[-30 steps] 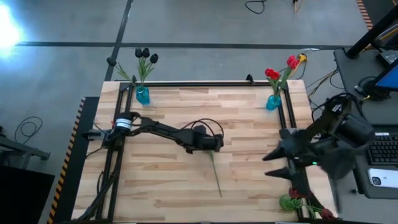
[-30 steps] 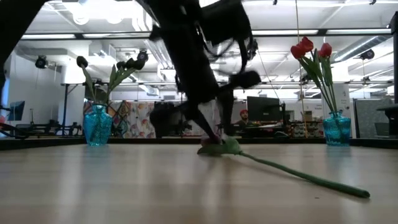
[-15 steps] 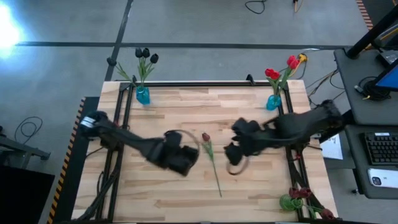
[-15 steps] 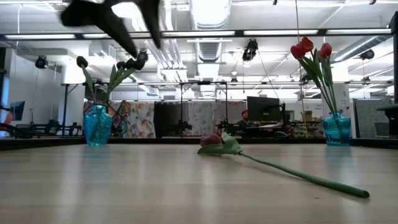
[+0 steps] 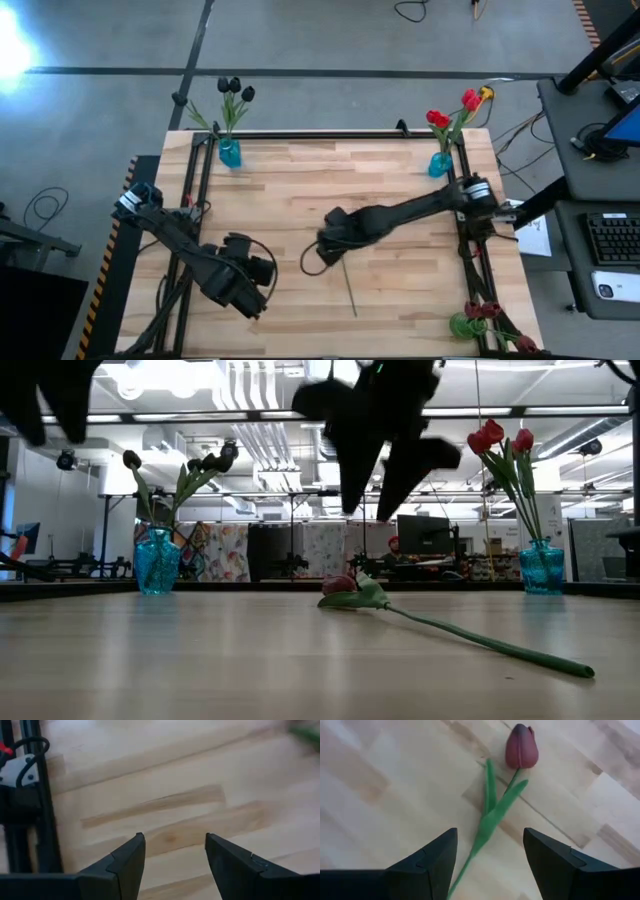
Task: Sort flowers into vase by color
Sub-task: Put the dark red tulip into the green vase
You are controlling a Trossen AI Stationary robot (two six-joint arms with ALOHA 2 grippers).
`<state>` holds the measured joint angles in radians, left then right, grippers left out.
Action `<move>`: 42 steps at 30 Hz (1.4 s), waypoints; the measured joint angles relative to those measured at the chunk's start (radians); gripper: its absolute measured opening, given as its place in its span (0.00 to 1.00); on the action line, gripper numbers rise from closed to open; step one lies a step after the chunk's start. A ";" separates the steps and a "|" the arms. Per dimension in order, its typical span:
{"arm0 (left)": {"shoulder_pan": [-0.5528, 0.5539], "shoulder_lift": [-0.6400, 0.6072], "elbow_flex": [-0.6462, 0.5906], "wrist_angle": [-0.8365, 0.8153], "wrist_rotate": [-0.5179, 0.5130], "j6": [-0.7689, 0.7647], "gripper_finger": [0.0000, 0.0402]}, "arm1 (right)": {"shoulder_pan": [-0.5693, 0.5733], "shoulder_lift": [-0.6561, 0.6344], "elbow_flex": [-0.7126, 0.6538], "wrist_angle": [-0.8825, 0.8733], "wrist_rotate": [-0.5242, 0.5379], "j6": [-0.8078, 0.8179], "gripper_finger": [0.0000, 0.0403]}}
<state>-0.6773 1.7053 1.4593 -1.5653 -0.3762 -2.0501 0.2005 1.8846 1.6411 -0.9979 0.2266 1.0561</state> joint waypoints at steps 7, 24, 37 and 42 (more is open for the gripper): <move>0.014 -0.122 -0.230 0.350 0.069 0.214 0.48 | -0.128 0.114 0.016 0.014 -0.067 0.004 0.54; -0.002 -0.463 -0.740 0.948 0.180 0.419 0.48 | -0.242 0.242 0.022 0.128 -0.236 -0.035 0.25; -0.217 -0.425 -0.894 1.491 -0.206 0.756 0.40 | -0.184 0.105 0.117 0.152 -0.222 -0.025 0.03; -0.210 -0.345 -0.961 1.644 -0.296 0.788 0.30 | -0.098 -0.061 0.199 0.170 -0.064 -0.153 0.03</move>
<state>-0.8876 1.3603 0.4988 0.0787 -0.6723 -1.2623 0.1023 1.8232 1.8400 -0.8279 0.1628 0.9034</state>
